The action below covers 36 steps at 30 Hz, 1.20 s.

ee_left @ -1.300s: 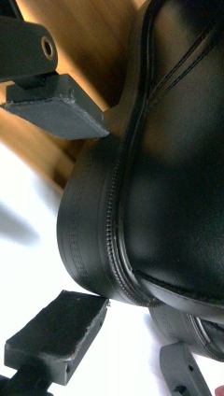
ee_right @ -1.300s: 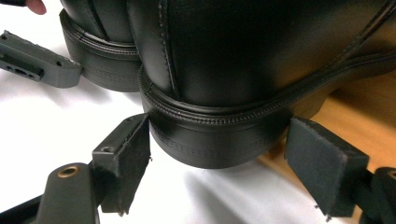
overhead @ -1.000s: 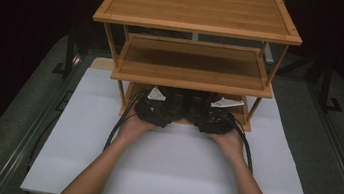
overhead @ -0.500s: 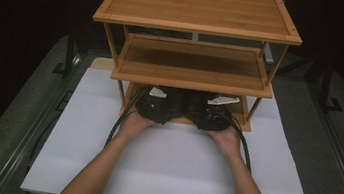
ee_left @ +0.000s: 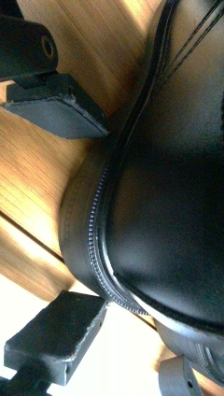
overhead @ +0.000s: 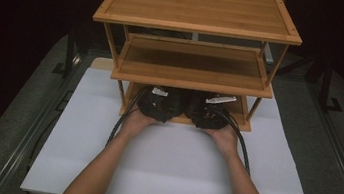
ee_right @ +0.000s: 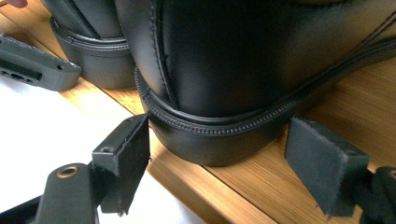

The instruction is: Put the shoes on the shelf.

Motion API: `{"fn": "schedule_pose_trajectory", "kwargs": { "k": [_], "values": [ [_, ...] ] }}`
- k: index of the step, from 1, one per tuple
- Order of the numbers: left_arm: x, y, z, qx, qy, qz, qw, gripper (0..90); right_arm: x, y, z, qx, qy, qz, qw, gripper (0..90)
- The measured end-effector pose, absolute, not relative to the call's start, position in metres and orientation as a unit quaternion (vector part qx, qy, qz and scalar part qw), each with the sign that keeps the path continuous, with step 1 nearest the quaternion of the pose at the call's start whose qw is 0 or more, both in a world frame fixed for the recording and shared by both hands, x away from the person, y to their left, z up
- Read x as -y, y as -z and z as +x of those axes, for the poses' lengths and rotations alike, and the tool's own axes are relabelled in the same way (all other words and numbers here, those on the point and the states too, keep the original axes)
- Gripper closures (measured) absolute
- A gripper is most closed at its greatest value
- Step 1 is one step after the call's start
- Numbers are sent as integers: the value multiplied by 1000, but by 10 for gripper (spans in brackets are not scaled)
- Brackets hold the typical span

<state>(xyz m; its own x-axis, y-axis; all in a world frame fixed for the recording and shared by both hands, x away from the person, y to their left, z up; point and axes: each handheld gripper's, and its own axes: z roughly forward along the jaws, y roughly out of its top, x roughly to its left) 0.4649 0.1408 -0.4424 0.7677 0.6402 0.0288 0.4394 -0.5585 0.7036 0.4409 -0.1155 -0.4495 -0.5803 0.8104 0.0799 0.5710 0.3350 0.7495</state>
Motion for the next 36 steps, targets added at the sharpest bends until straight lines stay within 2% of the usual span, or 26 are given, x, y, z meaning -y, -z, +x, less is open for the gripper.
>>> {"fn": "schedule_pose_trajectory", "kwargs": {
  "k": [7,15,26,31,32,36],
  "values": [
    [-143,442,465,-317,-136,868,358,146,118,450,441,-798,-389,436,147,217],
    [-145,431,455,-316,-140,863,369,145,125,434,433,-798,-400,422,159,222],
    [-167,416,427,-308,-144,865,368,127,147,421,413,-799,-395,428,153,124],
    [-179,411,419,-304,-146,865,371,84,164,421,404,-799,-394,426,158,67],
    [-183,409,415,-307,-143,863,374,67,170,421,400,-797,-395,429,157,31],
    [-194,405,407,-310,-138,862,377,19,182,420,389,-794,-397,429,163,28]
  ]
}}
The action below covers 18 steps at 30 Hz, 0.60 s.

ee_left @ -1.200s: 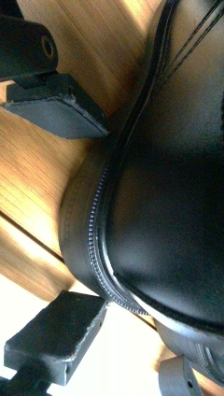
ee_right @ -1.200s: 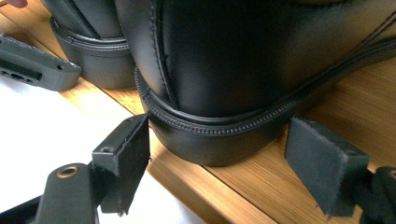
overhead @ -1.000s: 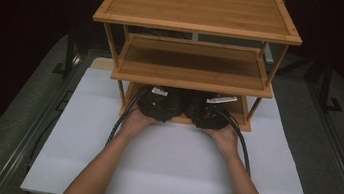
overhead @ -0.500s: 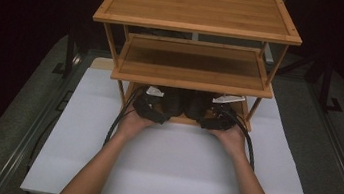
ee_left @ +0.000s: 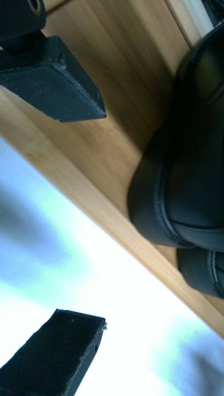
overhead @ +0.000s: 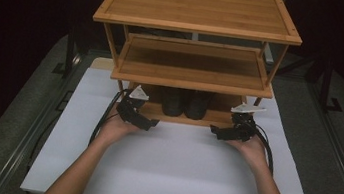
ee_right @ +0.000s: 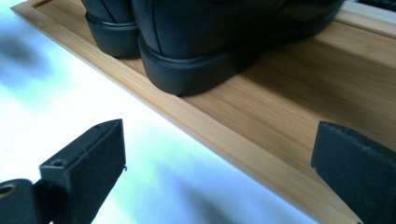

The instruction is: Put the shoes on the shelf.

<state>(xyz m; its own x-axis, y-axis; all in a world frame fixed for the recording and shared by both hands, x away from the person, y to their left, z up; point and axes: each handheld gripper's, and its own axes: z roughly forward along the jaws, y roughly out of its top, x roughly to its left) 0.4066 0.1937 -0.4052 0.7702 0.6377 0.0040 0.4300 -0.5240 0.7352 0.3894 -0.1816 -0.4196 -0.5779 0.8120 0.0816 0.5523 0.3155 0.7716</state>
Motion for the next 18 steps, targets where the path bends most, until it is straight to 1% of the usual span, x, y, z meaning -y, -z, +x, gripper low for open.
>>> {"fn": "schedule_pose_trajectory", "kwargs": {
  "k": [1,6,11,13,14,17,18],
  "values": [
    [-194,405,407,-310,-138,862,377,1,182,420,389,-794,-397,429,163,28],
    [-207,403,391,-300,-143,869,366,0,198,420,371,-791,-394,437,168,28],
    [-226,402,367,-296,-150,869,368,0,210,422,354,-791,-391,436,178,27],
    [-229,403,362,-294,-150,869,368,0,212,422,351,-791,-391,436,178,28],
    [-233,403,357,-297,-150,868,369,0,217,423,343,-789,-393,437,178,28],
    [-241,406,346,-299,-153,868,367,0,220,424,337,-789,-393,438,178,28],
    [-247,409,339,-301,-156,868,363,0,225,425,329,-789,-392,439,176,28]
  ]
}}
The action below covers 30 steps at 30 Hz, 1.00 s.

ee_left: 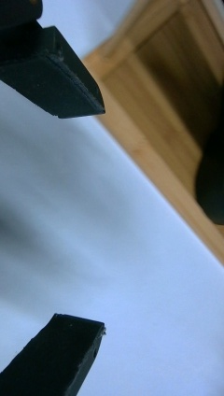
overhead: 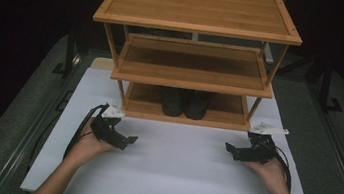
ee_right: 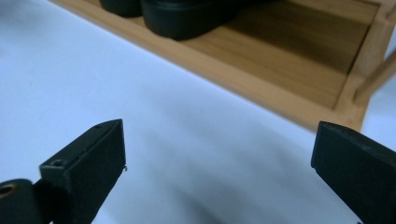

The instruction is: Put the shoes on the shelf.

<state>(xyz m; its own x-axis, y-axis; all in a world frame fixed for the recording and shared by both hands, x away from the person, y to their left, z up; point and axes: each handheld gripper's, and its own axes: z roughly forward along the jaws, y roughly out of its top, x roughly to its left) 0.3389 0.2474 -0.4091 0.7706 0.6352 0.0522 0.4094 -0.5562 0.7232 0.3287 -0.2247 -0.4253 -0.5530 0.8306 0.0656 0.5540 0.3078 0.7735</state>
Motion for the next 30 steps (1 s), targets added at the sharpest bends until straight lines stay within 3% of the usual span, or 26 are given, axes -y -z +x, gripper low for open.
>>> {"fn": "schedule_pose_trajectory", "kwargs": {
  "k": [16,30],
  "values": [
    [-297,425,294,-334,-168,862,344,0,256,436,276,-784,-379,458,179,28],
    [-327,441,267,-366,-162,855,330,0,265,450,258,-794,-347,466,178,28]
  ]
}}
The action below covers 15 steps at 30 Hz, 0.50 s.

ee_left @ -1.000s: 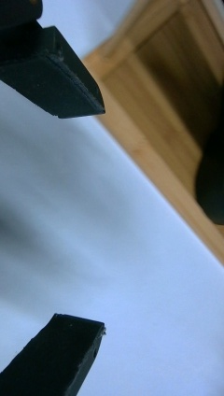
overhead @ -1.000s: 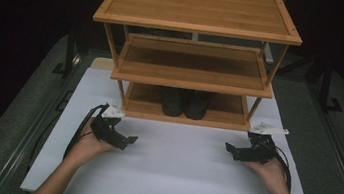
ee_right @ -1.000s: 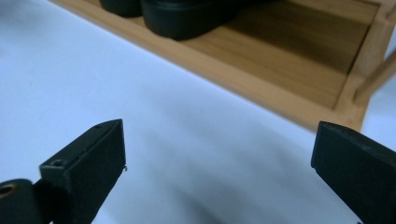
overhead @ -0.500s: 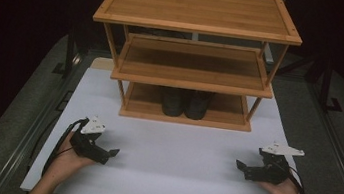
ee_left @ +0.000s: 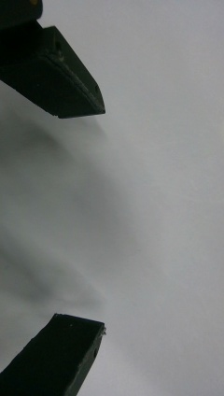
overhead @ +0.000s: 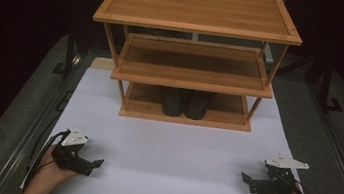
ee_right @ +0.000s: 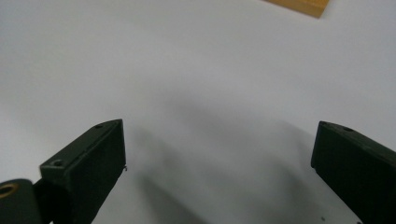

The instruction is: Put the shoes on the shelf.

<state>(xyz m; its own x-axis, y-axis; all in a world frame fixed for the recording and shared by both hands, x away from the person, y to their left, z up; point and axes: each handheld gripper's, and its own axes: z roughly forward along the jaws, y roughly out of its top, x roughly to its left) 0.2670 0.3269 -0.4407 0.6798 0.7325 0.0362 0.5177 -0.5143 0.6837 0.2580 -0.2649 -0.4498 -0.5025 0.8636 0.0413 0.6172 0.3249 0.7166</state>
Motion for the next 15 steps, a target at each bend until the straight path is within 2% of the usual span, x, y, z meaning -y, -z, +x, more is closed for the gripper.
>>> {"fn": "schedule_pose_trajectory", "kwargs": {
  "k": [15],
  "values": [
    [-335,451,261,-373,-159,849,337,0,265,457,256,-801,-328,469,179,29]
  ]
}}
